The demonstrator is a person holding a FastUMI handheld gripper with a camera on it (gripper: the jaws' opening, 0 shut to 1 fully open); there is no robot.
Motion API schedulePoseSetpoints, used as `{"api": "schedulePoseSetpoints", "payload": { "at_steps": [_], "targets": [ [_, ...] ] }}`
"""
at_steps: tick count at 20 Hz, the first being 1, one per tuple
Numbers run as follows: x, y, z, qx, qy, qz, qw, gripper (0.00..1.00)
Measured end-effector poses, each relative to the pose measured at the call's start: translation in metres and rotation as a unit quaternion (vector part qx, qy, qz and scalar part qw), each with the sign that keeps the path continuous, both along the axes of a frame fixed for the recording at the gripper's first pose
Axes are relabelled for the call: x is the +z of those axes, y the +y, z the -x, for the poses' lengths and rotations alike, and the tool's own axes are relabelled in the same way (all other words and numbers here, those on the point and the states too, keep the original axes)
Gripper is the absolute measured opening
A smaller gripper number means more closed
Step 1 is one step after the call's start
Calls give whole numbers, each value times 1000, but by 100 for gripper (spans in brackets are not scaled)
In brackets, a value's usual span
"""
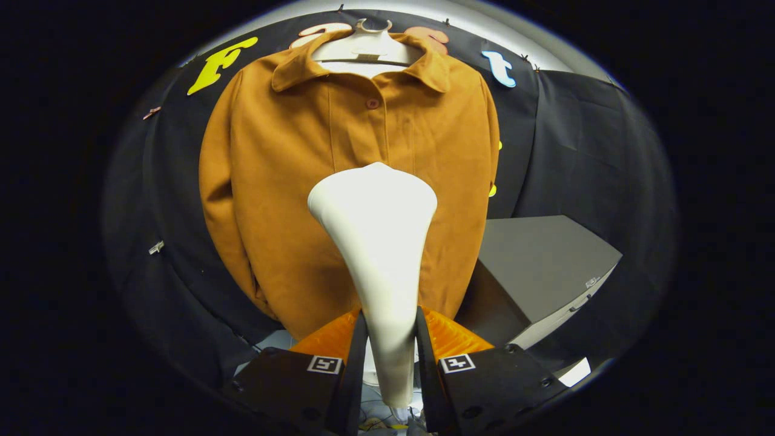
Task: Iron the clothes twice with a garment steamer, once on the left side and once on the right side.
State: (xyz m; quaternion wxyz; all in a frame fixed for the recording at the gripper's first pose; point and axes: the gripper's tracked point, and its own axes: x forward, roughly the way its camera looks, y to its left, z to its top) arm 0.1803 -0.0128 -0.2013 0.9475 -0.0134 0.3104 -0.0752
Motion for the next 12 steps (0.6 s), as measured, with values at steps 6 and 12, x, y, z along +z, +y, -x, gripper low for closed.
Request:
{"api": "schedulePoseSetpoints", "payload": {
  "at_steps": [6, 12],
  "targets": [
    [31, -23, 0, -4, -34, 5, 999, 44],
    [70, -49, 6, -10, -77, 13, 997, 44]
  ]
}}
